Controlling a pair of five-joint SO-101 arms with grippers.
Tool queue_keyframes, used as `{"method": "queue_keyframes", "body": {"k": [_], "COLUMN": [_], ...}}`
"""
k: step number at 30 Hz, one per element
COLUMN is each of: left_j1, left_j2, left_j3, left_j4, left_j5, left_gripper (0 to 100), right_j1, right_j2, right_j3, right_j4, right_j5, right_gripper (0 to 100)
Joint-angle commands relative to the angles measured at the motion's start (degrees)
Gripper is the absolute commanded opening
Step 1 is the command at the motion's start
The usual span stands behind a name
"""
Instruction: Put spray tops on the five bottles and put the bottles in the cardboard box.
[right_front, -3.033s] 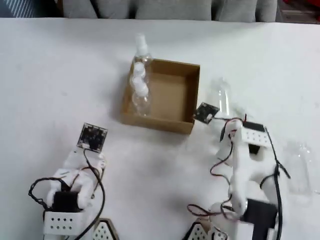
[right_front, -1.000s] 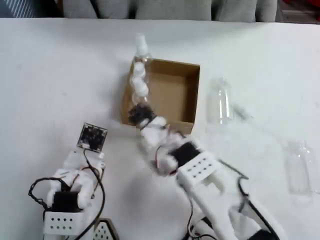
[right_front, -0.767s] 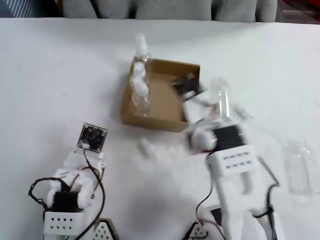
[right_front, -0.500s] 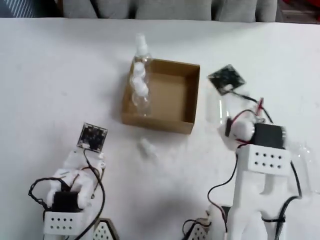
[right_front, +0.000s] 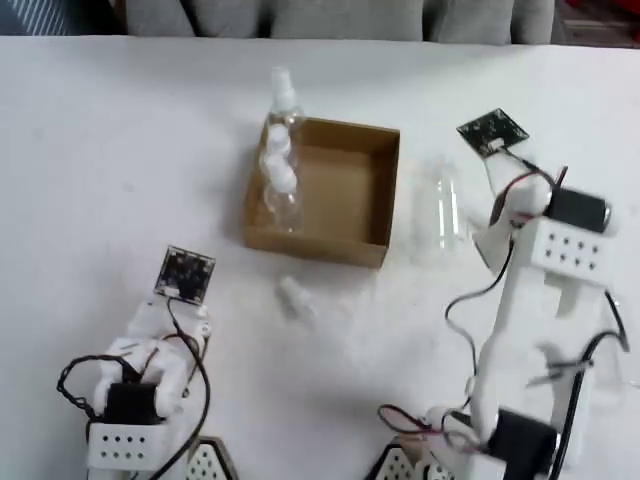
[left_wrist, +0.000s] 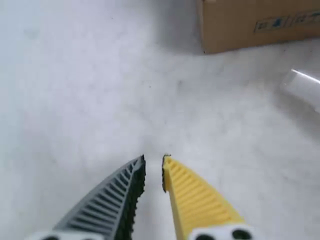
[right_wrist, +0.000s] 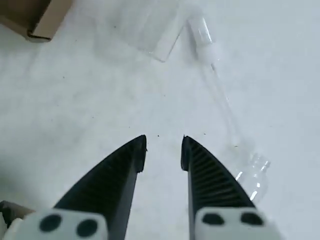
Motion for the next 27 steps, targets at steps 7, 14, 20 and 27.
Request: {"method": "queue_keyframes", "body": {"k": [7, 14, 20, 27], "left_j1": [-0.31, -0.22, -0.22, -0.13], "left_j2": [-0.92, -0.92, -0.92, -1.01], "left_j3": [0.0, 0.0, 0.0, 0.0], "left_j4": [0.79, 0.53, 0.44, 0.44], "left_j5": [-0.62, -0.62, -0.62, -0.62], "left_gripper": [8, 8, 8, 8], "right_j1": [1.89, 1.98, 2.86, 4.53], "right_j2": [13.93, 23.16, 31.08, 41.27], "right_j3": [-18.55, -29.19, -36.4, -44.31], "right_j4": [8.66, 10.86, 12.53, 12.62], "right_j5": [14.86, 19.69, 25.23, 30.59], "right_gripper": [8.8, 9.9, 21.5, 21.8]}}
